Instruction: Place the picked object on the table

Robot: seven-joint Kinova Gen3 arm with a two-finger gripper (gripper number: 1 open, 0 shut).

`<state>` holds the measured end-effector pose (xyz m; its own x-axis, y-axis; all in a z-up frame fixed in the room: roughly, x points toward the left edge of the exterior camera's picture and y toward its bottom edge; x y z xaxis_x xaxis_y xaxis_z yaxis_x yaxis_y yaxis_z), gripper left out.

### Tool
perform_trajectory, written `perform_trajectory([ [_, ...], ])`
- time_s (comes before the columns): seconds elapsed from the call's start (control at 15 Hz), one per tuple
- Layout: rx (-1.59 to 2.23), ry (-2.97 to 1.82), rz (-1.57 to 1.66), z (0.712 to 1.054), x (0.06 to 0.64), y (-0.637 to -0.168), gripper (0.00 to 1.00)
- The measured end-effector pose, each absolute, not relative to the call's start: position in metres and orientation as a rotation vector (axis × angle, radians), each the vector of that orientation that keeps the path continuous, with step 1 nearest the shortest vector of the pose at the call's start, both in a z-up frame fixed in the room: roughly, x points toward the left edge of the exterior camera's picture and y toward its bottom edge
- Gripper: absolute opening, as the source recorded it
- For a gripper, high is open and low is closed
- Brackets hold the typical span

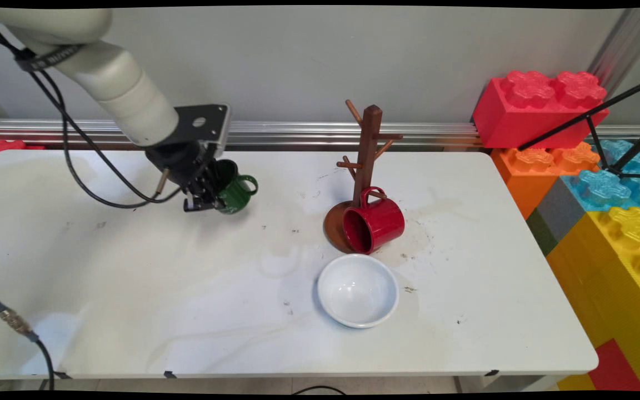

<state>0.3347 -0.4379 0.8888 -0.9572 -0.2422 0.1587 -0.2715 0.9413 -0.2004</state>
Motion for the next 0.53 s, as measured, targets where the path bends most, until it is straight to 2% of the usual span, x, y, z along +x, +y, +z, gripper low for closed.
perform_trajectory([
  [0.53, 0.51, -2.995, 0.277, 0.859, 0.3, -0.454, 0.0],
])
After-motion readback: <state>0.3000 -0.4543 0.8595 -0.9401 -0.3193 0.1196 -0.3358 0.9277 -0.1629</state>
